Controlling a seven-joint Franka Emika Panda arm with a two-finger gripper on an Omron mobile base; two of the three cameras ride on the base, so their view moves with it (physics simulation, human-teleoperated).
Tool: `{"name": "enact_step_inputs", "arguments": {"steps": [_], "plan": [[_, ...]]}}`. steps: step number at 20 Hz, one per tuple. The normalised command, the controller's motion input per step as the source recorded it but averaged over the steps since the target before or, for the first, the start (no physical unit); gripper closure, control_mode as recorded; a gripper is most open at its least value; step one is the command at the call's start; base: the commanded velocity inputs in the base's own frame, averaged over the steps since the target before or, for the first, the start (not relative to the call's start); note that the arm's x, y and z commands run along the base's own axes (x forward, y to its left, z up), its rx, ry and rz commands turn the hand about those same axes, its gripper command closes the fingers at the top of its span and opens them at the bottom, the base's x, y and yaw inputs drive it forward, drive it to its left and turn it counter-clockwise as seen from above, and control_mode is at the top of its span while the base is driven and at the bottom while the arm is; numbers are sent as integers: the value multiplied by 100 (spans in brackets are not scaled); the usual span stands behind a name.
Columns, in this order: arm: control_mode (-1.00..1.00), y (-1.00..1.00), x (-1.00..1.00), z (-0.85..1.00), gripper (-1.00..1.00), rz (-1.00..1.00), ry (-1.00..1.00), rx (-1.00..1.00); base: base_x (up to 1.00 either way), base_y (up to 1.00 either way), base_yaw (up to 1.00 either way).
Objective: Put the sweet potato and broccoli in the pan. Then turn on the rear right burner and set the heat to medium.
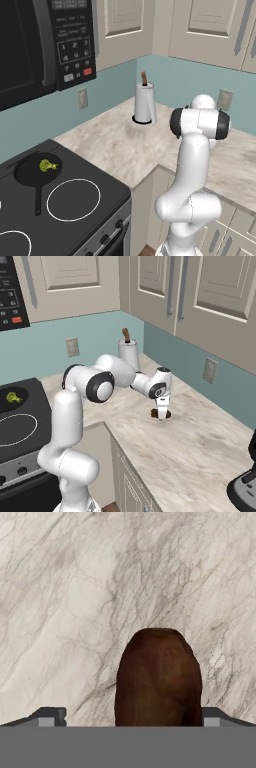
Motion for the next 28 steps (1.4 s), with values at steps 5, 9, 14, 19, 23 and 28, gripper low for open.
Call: {"name": "enact_step_inputs", "arguments": {"steps": [5,9,14,19,23,28], "plan": [[-100,0,0,0,100,0,0,1,0,0,0],[-100,0,0,0,100,0,0,0,0,0,0],[-100,57,-55,2,100,22,-16,-8,0,0,0],[-100,100,-48,61,100,46,-9,-20,0,0,0],[-100,100,-46,83,100,49,-2,-18,0,0,0],[-100,100,-39,66,100,44,-12,-15,0,0,0]]}}
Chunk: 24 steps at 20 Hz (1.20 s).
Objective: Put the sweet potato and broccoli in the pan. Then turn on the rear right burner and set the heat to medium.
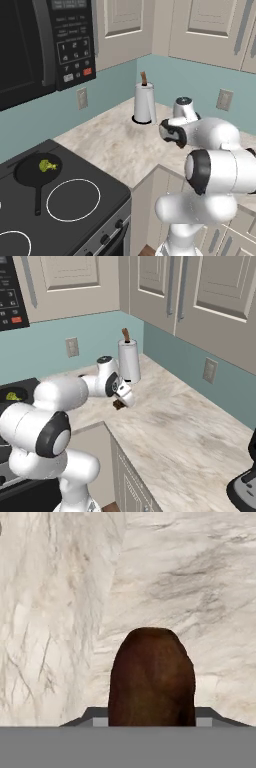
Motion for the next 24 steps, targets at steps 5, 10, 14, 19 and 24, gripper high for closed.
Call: {"name": "enact_step_inputs", "arguments": {"steps": [5,10,14,19,24], "plan": [[-100,100,-37,36,100,45,-8,-6,0,0,0],[-100,72,-12,7,100,45,0,1,0,0,0],[-100,29,23,36,100,34,0,4,0,0,0],[-100,28,38,36,100,29,14,4,0,0,0],[-100,76,13,26,100,23,44,-3,0,0,0]]}}
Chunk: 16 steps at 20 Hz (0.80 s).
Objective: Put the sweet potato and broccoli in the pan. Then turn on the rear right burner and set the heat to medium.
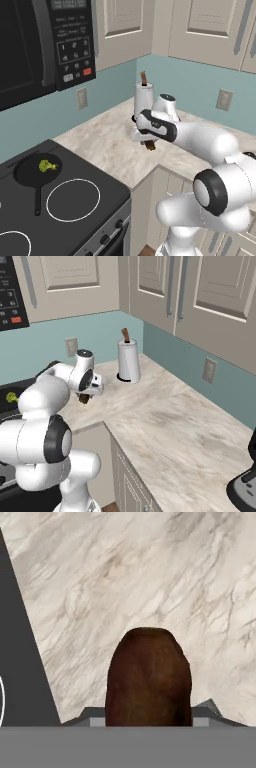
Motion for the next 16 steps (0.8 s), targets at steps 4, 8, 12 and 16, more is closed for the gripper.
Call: {"name": "enact_step_inputs", "arguments": {"steps": [4,8,12,16], "plan": [[-100,69,0,11,100,14,27,-22,0,0,0],[-100,59,0,-11,100,13,5,-13,0,0,0],[-100,54,-1,-75,100,14,-13,-8,0,0,0],[-100,60,-2,-30,100,14,-12,-1,0,0,0]]}}
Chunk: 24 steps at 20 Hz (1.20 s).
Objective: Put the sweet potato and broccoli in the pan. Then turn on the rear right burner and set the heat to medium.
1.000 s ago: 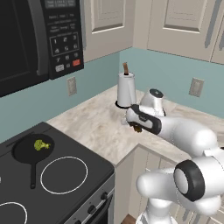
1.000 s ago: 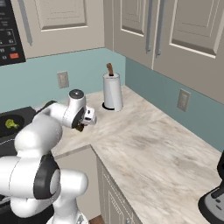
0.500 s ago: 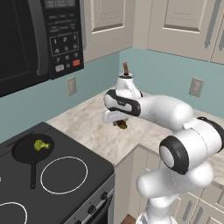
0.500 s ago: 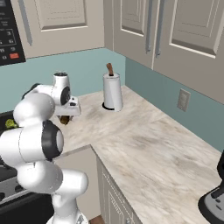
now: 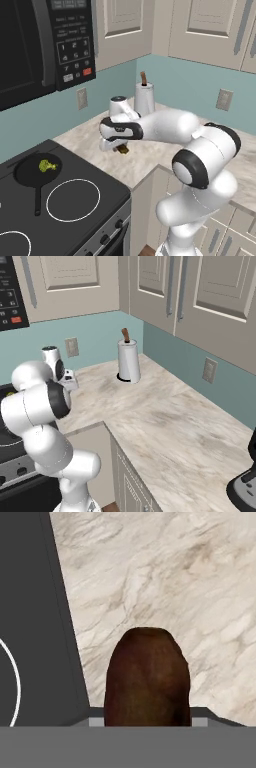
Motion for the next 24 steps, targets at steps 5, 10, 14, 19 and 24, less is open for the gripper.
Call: {"name": "enact_step_inputs", "arguments": {"steps": [5,10,14,19,24], "plan": [[-100,56,0,1,100,11,-10,2,0,0,0],[-100,46,-12,8,100,10,-16,9,0,0,0],[-100,33,-15,4,100,8,-11,12,0,0,0],[-100,32,-7,16,100,10,-3,10,0,0,0],[-100,42,-19,28,100,12,0,4,0,0,0]]}}
